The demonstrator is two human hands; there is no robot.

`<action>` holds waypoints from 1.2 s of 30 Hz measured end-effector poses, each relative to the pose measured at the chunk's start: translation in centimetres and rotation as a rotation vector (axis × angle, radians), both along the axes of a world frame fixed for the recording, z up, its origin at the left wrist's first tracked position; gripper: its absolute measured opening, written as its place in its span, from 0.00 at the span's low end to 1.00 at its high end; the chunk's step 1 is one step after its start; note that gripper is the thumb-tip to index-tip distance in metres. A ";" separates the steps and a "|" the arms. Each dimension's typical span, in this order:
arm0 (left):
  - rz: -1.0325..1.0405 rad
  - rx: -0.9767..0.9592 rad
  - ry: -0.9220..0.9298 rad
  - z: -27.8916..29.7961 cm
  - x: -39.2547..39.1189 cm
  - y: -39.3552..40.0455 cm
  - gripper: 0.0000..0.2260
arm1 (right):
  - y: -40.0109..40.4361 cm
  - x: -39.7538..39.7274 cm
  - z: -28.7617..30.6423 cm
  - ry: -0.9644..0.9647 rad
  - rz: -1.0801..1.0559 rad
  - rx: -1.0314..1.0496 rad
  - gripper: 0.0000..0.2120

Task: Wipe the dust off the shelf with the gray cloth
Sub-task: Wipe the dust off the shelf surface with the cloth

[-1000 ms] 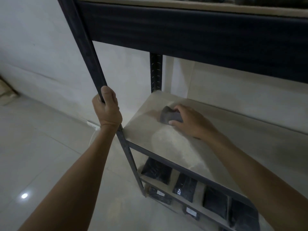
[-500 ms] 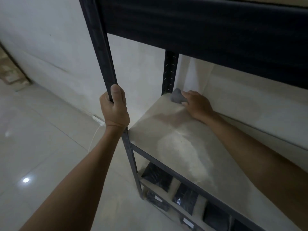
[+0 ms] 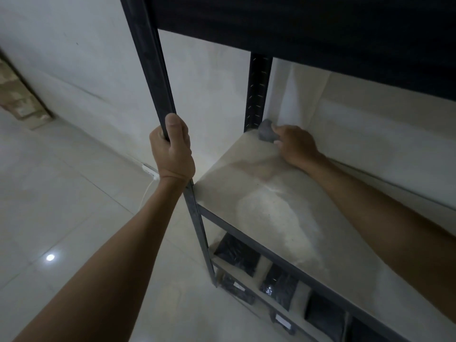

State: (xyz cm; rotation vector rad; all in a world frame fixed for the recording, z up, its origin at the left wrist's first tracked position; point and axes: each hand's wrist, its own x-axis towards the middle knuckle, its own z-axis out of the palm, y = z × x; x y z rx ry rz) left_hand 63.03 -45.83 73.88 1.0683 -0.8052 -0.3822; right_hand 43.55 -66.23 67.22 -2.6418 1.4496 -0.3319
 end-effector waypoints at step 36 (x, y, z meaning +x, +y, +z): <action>0.060 0.037 0.018 -0.2 -0.3 -0.2 0.24 | 1.8 -1.8 -2.3 -0.169 0.244 0.109 0.26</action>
